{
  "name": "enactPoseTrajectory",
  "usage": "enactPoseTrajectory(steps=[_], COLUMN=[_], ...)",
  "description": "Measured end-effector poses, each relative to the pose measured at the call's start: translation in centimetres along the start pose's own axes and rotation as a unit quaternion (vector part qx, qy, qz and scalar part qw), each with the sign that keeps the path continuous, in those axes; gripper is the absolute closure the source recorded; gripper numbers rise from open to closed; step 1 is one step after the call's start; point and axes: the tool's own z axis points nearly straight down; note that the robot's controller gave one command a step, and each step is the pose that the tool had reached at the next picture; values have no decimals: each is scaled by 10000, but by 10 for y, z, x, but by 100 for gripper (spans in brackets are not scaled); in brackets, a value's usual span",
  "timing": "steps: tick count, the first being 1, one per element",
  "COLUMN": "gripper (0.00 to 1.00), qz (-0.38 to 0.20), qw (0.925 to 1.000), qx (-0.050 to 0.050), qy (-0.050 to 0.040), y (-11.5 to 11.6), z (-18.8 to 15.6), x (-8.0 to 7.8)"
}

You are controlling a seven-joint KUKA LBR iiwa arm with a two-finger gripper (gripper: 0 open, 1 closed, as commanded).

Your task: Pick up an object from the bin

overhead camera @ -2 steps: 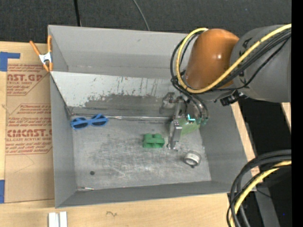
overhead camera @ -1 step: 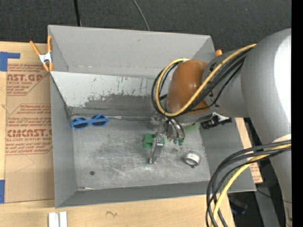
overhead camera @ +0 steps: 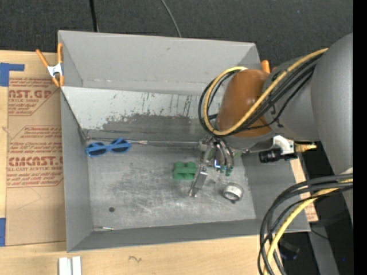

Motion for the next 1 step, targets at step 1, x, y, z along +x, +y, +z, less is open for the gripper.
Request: enactPoseTrajectory(steps=[1], gripper=[0], qz=[379], qw=[9993], qx=[-2], qy=[15], y=[23], z=[1], x=[12])
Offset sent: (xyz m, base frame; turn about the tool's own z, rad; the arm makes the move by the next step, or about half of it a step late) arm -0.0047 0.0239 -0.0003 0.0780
